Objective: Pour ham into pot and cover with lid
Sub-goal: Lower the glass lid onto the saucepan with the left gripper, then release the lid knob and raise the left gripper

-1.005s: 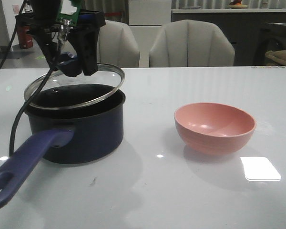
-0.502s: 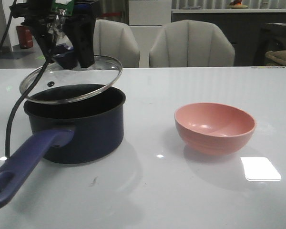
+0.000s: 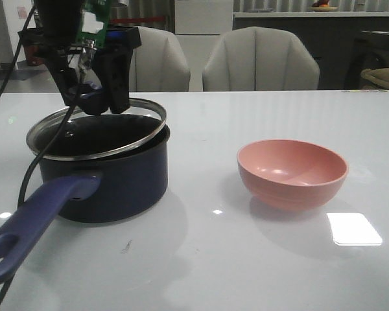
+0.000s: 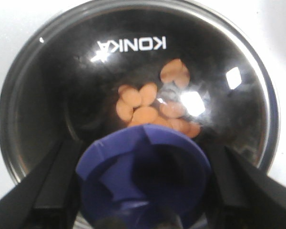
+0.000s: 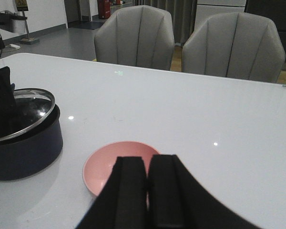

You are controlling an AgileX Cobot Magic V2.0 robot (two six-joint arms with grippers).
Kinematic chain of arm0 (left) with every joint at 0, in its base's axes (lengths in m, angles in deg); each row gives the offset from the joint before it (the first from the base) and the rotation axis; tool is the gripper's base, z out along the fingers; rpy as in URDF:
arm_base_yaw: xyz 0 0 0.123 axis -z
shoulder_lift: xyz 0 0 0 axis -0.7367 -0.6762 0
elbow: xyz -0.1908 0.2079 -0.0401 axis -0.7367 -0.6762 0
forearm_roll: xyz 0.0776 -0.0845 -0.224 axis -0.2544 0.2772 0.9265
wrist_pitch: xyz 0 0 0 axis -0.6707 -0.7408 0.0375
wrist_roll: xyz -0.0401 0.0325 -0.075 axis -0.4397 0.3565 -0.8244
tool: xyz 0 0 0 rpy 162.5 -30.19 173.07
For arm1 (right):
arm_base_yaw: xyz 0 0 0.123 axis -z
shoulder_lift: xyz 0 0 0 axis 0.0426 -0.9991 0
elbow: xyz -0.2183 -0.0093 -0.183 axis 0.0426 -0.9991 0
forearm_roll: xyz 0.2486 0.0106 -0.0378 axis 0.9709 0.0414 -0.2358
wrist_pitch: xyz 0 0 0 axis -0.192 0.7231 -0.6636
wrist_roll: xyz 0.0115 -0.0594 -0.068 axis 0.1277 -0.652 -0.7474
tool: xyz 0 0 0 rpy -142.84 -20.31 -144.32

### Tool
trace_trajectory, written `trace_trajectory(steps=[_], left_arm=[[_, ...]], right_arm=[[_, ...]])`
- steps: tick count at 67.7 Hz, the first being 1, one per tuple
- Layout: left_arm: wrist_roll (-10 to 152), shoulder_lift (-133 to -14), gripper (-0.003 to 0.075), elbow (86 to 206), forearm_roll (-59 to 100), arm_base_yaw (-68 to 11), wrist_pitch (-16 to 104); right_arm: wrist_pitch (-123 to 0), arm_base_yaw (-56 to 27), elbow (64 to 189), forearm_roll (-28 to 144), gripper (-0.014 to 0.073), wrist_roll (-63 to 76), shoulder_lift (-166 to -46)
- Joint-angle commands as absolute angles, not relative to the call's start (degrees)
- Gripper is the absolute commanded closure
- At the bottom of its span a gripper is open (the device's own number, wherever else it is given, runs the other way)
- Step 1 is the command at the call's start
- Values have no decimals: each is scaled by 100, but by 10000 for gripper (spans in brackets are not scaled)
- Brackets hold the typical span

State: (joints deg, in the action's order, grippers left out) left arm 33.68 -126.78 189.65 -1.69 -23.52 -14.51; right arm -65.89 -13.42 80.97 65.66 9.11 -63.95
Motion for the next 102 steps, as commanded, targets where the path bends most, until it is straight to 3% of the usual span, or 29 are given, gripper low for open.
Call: trace_trajectory(steps=[1,7,15,25,52,69,102], left_arm=[[3361,-12374,438,19124,-150,-2308,-1634],[3361,-12398,367,19124,-150,-2308,-1634],[3361,-12431,218,19124,-150,-2308,-1634],[3361,-12431,123,19134,-150,-2308,-1598],[3361,-12390,138,19624,-164,-2319,-1639],[3361,-11556,138,19559,-182,-2339,-1628],[3361,-8207,138,16311,-191,-2353,1]], right_arm=[[-6993,-1334,8268,6595,424,909,-6436],[-6993,-1334,8268,6595,424,909,-6436],[-6993,-1334,8268,6595,424,909,-6436],[-6993,-1334,8268,6595,424,909,-6436],[-6993,-1334,8268,6595,424,909,-6436],[-6993,-1334,8268,6595,424,909,-6436],[-6993,-1334,8268,6595,424,909,-6436]])
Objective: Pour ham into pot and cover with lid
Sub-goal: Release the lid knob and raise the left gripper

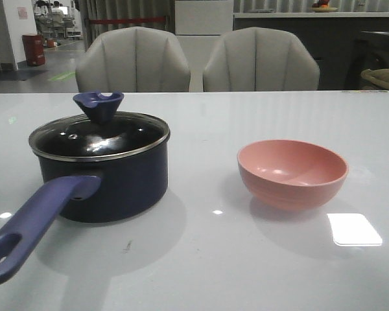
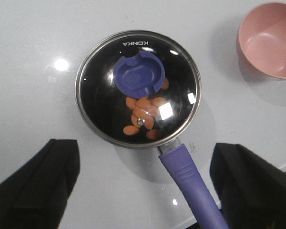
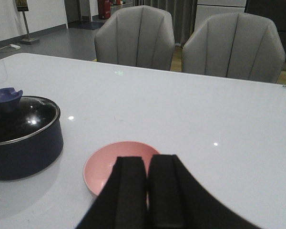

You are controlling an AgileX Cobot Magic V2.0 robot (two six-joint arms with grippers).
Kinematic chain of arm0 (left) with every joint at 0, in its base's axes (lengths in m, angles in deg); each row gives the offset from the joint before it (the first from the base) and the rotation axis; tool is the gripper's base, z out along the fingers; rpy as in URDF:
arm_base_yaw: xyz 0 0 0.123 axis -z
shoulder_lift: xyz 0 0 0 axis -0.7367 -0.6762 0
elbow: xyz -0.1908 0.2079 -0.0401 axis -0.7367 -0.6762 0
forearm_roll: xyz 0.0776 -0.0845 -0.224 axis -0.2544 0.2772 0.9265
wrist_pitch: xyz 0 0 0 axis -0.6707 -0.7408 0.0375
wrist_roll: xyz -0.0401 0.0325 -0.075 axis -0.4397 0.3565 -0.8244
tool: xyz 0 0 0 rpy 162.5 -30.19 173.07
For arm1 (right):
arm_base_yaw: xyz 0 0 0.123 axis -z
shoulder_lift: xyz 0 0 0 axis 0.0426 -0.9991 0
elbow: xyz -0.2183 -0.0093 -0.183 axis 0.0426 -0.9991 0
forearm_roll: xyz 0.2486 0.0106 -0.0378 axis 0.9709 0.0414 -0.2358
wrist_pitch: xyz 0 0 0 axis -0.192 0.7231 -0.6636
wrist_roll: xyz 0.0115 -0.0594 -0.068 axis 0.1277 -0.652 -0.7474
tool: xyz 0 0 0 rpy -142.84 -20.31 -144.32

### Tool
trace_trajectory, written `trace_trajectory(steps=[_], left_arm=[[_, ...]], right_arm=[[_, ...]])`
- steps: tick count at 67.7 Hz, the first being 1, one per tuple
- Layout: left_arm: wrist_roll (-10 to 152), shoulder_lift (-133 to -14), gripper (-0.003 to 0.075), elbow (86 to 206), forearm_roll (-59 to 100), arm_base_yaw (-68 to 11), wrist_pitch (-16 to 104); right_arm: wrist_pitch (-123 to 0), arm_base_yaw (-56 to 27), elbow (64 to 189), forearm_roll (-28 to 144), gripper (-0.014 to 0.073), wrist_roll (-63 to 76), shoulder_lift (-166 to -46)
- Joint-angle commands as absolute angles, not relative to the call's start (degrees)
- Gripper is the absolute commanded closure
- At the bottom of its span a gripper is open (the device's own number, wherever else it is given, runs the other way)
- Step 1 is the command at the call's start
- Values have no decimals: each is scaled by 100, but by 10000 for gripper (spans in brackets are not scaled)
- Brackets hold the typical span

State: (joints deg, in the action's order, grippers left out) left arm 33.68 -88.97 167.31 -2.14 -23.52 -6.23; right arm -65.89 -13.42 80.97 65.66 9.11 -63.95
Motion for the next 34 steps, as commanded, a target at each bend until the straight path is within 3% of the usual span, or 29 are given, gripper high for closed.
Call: trace_trajectory(steps=[1,34], left_arm=[[3361,-8060,138,16083,-191,-2353,113],[3361,-4363,138,12761,-191,-2353,1890]], right_arm=[[-6993,-1334,8268,6595,424,909,-6436],[-6993,-1334,8268,6595,424,909,-6436]])
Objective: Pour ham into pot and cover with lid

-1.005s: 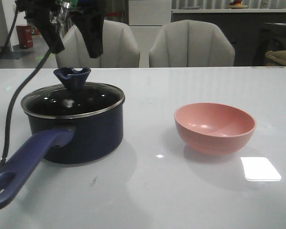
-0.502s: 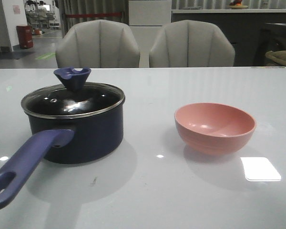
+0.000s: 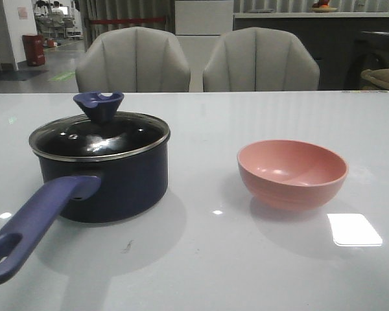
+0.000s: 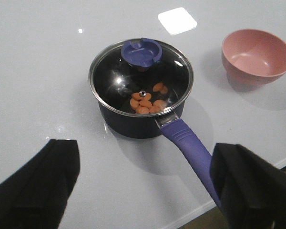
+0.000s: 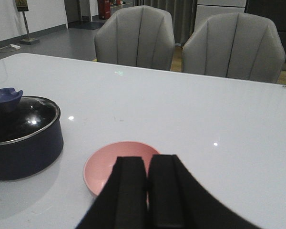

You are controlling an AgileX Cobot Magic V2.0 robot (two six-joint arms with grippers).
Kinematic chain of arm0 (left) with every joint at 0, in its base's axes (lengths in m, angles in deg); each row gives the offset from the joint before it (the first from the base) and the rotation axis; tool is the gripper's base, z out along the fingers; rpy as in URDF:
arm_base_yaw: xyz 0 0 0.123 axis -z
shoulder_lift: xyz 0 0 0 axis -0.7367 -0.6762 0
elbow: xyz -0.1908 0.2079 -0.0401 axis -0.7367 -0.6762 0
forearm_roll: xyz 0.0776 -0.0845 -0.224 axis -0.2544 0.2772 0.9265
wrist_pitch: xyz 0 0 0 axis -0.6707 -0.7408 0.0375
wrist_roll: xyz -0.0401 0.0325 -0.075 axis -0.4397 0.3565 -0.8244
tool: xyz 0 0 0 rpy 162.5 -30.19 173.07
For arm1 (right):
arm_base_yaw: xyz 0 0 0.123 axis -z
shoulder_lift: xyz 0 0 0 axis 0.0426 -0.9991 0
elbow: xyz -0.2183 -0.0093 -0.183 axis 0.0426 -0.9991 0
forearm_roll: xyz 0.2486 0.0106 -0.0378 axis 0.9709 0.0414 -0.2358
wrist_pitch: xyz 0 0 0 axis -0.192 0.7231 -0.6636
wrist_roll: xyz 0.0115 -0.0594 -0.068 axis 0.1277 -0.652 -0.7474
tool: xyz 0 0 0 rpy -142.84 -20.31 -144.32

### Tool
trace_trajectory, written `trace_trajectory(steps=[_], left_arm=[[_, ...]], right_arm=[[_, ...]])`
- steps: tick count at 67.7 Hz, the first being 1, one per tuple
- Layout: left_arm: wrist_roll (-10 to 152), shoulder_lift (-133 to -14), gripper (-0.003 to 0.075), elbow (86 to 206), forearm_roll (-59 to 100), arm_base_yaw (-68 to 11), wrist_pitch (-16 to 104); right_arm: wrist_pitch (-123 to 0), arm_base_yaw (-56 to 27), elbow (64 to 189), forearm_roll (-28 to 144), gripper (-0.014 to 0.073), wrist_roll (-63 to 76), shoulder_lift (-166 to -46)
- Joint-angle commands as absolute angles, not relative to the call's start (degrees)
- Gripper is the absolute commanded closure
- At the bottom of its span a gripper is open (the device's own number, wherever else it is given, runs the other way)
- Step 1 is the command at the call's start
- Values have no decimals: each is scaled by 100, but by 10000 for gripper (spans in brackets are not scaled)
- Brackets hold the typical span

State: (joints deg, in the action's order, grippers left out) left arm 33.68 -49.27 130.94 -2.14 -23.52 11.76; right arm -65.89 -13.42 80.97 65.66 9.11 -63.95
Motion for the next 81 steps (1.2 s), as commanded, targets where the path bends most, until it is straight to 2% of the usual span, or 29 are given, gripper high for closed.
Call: trace_trajectory(steps=[1,14,18,19,20,25,26,27,34,39,81], left_arm=[[3361,-4149,138,12633,-206,-2353,1946],[3361,-2911,141,11635,-232,-2353,2311],[3361,-2624,183,11440,-232,-2353,2376],[3361,-2502,218,11367,-232,-2353,2374],[3361,-2502,218,11351,-232,-2353,2374],[3361,-2246,365,11233,-221,-2353,2446],[3361,-2246,365,11233,-221,-2353,2456],[3361,-2204,422,11220,-221,-2353,2466],[3361,-2131,619,11220,-207,-2353,2504],[3361,-2131,591,11220,-141,-2353,2520],[3361,-2131,608,11106,-103,-2353,2604]], right_arm=[[-6993,-1334,8268,6595,424,909,-6436],[-6993,-1334,8268,6595,424,909,-6436],[-6993,-1334,8268,6595,424,909,-6436],[-6993,-1334,8268,6595,424,909,-6436],[-6993,-1334,8268,6595,424,909,-6436],[-6993,-1334,8268,6595,424,909,-6436],[-6993,-1334,8268,6595,424,909,-6436],[-6993,-1334,8268,6595,424,909,-6436],[-6993,-1334,8268,6595,424,909,-6436],[-6993,-1334,8268,6595,424,909,-6436],[-6993,-1334,8268,6595,424,909,-6436]])
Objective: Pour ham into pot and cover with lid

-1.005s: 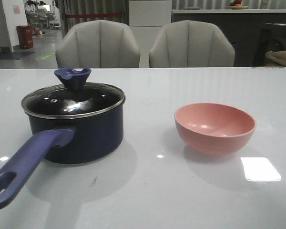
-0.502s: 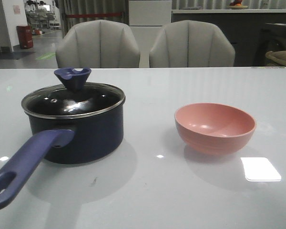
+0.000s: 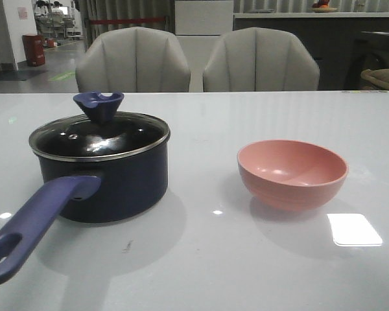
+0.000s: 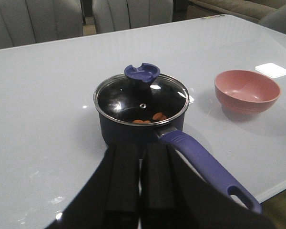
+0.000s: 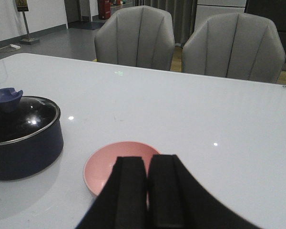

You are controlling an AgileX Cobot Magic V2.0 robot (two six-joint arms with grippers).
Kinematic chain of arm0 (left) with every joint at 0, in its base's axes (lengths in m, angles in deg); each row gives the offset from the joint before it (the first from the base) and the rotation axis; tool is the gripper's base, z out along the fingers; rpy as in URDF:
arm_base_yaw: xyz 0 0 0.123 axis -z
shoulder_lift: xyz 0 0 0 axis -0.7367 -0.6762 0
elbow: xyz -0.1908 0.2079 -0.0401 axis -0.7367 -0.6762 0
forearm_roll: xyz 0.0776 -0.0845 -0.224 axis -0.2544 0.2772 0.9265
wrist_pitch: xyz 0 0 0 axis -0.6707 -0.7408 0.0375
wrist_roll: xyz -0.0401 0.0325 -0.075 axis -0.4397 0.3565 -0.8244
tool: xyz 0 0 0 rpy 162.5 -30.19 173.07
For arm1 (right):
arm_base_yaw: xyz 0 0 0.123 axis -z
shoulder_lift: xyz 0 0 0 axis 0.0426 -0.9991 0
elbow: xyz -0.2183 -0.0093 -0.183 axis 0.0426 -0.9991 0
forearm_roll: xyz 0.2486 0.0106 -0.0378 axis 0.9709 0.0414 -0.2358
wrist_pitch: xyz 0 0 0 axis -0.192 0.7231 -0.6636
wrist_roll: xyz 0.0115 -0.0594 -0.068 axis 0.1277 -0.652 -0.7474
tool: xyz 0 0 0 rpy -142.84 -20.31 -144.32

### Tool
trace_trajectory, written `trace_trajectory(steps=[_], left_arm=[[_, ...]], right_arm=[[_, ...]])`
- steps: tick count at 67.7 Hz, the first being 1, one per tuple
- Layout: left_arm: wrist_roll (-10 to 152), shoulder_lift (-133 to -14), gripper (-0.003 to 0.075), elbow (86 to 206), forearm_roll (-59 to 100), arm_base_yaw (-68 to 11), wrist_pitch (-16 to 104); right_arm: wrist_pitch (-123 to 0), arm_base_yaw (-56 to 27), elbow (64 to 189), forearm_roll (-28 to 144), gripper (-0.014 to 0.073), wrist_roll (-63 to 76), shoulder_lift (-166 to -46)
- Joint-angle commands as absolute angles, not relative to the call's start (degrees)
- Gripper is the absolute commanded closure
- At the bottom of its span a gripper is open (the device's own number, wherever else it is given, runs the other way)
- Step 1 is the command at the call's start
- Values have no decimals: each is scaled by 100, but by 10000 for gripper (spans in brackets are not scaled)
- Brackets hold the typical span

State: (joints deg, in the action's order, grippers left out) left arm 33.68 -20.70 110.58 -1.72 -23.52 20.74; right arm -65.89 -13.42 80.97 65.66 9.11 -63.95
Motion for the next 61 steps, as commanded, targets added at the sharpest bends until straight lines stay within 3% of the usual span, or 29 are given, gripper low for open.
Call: trace_trajectory(steps=[1,39,61], left_arm=[[3361,-2131,608,11094,-103,-2364,2614],[3211,-1621,608,8852,-348,-4086,6148],[3029,-1445,608,8730,-390,-4155,5939]], right_arm=[[-6993,-1334,8268,6595,424,909,-6436],[-6993,-1334,8268,6595,424,909,-6436],[-6993,-1334,8268,6595,424,909,-6436]])
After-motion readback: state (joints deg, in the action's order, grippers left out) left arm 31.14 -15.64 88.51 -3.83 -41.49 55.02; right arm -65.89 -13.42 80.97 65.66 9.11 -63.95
